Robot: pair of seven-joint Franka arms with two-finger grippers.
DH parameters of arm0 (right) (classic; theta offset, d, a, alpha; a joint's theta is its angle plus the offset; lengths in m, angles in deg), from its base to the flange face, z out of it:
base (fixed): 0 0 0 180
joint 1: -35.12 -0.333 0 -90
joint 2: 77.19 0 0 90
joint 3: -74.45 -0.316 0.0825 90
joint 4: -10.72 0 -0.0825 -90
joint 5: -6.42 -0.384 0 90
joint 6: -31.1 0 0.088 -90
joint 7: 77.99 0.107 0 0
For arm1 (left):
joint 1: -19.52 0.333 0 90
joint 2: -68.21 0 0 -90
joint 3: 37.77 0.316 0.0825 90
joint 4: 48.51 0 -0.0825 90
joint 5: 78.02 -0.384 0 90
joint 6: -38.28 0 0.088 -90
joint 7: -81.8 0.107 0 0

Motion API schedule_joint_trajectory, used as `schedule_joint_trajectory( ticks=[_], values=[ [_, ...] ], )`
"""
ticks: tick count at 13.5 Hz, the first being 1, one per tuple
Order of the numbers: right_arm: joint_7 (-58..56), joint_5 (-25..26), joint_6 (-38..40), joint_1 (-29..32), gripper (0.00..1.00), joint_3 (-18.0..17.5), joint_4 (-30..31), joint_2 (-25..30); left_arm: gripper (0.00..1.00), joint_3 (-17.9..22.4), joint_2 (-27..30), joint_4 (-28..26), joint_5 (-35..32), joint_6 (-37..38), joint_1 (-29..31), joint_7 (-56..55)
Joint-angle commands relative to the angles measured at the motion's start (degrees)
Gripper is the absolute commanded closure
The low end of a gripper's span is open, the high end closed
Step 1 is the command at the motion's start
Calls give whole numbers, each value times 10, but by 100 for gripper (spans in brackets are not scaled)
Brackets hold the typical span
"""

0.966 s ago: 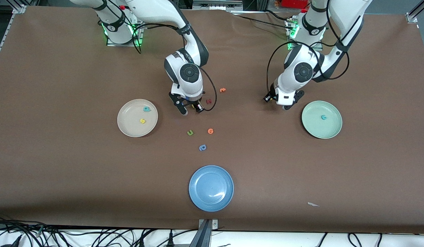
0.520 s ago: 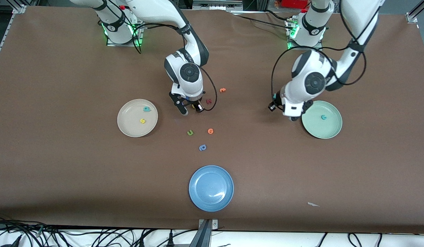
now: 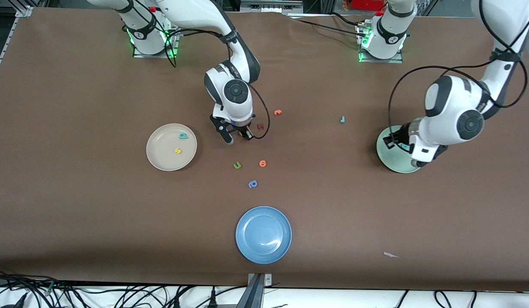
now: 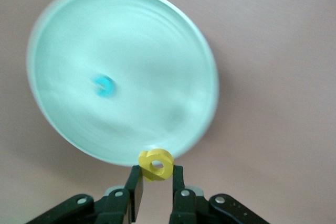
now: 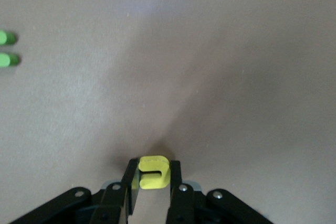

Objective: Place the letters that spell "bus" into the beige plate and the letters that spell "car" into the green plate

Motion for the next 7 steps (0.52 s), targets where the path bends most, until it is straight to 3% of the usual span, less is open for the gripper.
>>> schedule_joint_trajectory(
  ticks=[1,4,7],
  values=[
    [-65,-2,53,-7,94,38,-4,25,92,-3,-58,16,-93,5,24,22],
    [-192,-3,133,-7,92,97,-3,67,89,-3,-108,35,-116,-14,34,18],
    [-290,-3,150,-7,92,145,35,102,84,-3,-121,35,-115,-37,35,13]
  ],
)
